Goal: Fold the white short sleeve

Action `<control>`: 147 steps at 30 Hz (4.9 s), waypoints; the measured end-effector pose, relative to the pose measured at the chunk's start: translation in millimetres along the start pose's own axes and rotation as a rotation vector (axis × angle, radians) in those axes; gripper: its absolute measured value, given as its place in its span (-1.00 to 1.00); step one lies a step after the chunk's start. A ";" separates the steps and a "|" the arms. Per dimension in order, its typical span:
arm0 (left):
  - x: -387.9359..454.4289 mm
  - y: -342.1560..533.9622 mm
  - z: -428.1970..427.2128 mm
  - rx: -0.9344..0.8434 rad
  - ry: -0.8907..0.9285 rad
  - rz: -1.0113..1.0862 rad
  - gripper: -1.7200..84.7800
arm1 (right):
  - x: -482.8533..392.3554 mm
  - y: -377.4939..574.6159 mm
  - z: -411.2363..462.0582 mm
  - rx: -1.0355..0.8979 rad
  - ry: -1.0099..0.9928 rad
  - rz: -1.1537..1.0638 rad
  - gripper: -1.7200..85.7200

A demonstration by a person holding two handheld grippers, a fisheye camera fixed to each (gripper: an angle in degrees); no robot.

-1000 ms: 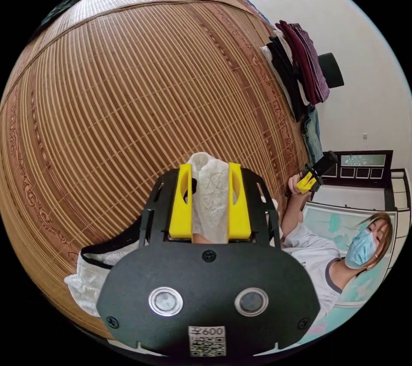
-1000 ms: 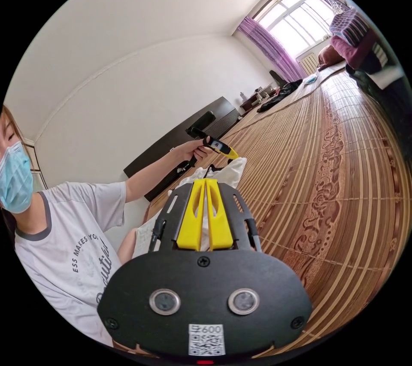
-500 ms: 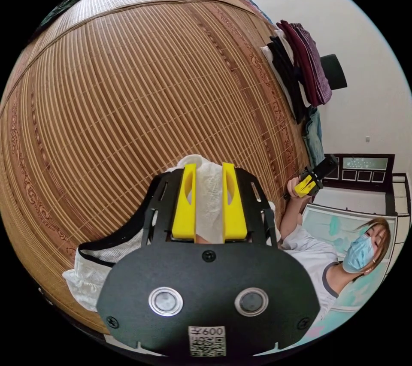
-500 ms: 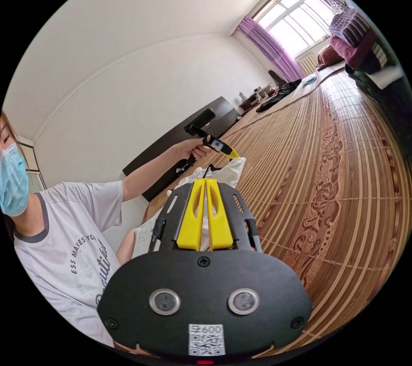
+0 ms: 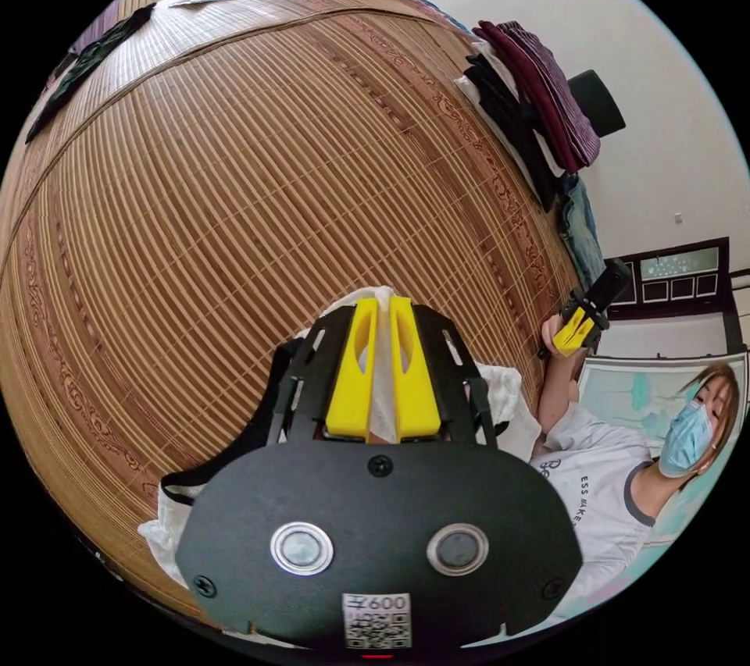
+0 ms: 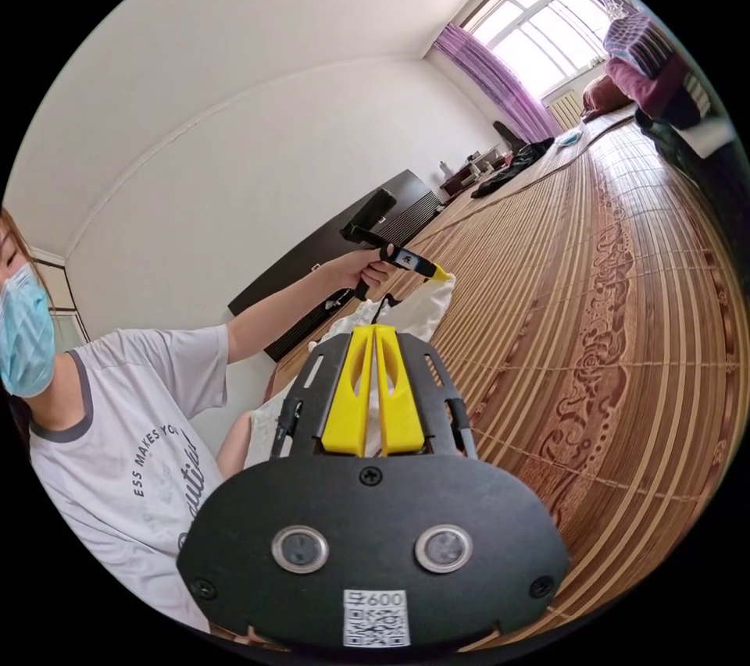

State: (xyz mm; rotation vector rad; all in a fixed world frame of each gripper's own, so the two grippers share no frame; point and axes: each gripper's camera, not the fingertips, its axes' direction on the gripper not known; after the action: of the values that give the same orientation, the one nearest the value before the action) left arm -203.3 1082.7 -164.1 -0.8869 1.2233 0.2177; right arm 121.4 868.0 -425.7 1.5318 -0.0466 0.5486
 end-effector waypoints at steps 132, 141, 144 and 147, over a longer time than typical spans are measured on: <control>-44.7 419.2 349.8 0.012 -0.529 0.175 -0.96 | -14.7 26.5 127.2 -0.682 0.371 -0.149 -0.98; -61.8 434.0 338.2 0.048 -0.514 0.143 -0.95 | 33.1 7.9 -3.3 -0.294 0.130 0.084 -0.98; -89.6 423.3 298.4 0.133 -0.327 -0.022 -0.96 | 45.7 12.4 5.7 -0.353 0.142 0.120 -0.98; -101.3 404.3 265.4 0.277 -0.383 -0.057 -0.96 | 41.9 15.2 31.4 -0.470 0.121 0.101 -0.98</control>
State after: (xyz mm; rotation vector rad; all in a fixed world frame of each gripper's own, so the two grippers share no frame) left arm -286.5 1562.4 -248.6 -0.6038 0.8457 0.1589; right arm 162.4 850.3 -394.3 1.0407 -0.1500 0.6566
